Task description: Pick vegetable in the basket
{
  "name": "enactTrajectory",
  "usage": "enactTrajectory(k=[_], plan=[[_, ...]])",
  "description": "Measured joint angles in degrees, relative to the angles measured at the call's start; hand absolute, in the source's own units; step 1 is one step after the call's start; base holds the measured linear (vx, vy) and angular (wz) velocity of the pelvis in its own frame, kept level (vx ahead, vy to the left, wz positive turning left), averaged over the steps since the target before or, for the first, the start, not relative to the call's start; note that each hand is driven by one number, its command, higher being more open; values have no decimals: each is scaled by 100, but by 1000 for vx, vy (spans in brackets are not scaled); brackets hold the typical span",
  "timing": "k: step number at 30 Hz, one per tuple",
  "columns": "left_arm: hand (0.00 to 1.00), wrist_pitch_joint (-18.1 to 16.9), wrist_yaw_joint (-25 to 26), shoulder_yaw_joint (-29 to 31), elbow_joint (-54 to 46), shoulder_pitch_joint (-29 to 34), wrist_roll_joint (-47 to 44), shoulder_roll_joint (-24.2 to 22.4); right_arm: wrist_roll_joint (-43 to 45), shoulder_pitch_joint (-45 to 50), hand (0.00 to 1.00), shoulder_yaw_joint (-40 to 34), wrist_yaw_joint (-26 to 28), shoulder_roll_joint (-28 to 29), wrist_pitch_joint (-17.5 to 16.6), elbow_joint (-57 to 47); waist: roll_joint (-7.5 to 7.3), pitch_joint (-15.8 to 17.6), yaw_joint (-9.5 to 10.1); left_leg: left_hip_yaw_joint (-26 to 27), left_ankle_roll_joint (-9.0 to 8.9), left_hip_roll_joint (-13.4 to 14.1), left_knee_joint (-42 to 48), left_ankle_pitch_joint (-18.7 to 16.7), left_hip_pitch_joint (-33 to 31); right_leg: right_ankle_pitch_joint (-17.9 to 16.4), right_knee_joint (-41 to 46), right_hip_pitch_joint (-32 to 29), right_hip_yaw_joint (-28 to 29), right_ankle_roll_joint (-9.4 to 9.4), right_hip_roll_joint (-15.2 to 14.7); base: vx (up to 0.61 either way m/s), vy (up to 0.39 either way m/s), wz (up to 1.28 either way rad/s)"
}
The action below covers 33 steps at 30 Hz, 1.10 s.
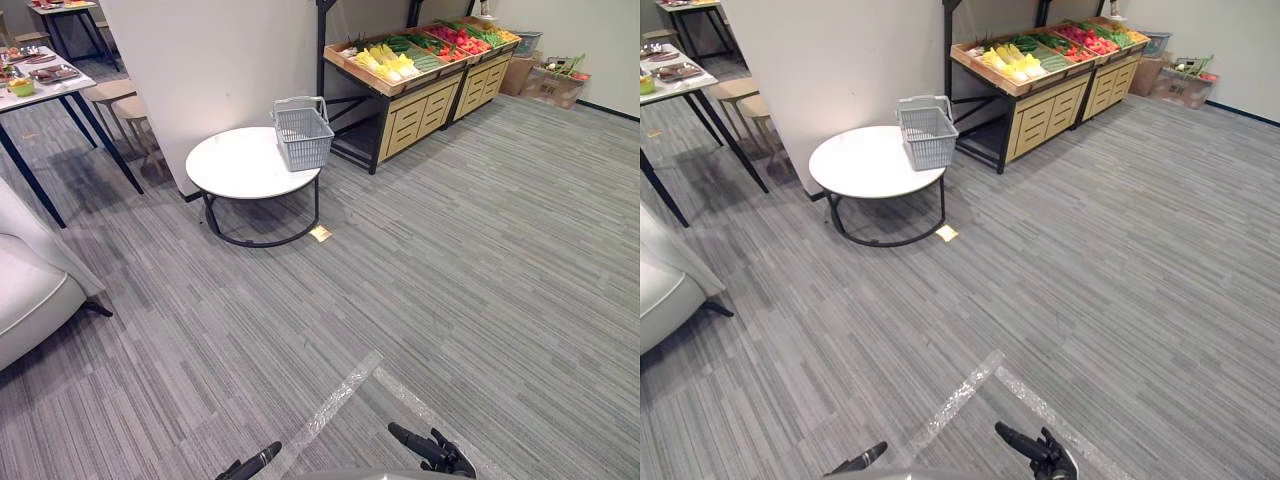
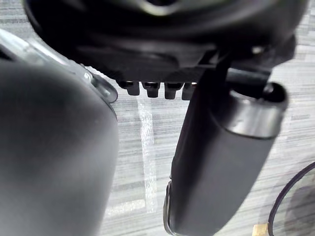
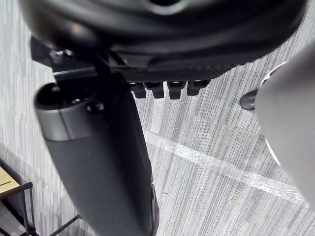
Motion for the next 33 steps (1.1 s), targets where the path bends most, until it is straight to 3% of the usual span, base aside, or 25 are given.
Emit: enactTrajectory(k=[4,33], plan=[[100,-103,447,20,4,-13,212,-33,0,-1,100,-3,-14,-2,-1,-2,12,12,1,-5,-7,1,37,-5,4,0,-20,55,-23,0,-1,-17,-34,3],[100,-42,562,24,19,-26,344,-36,-7,-5,100,-3,-125,-18,116,-16,81,25,2,-8,-4,9,66,-6,-6,7,-76,85,-52,-8,12,-12,-8,1]])
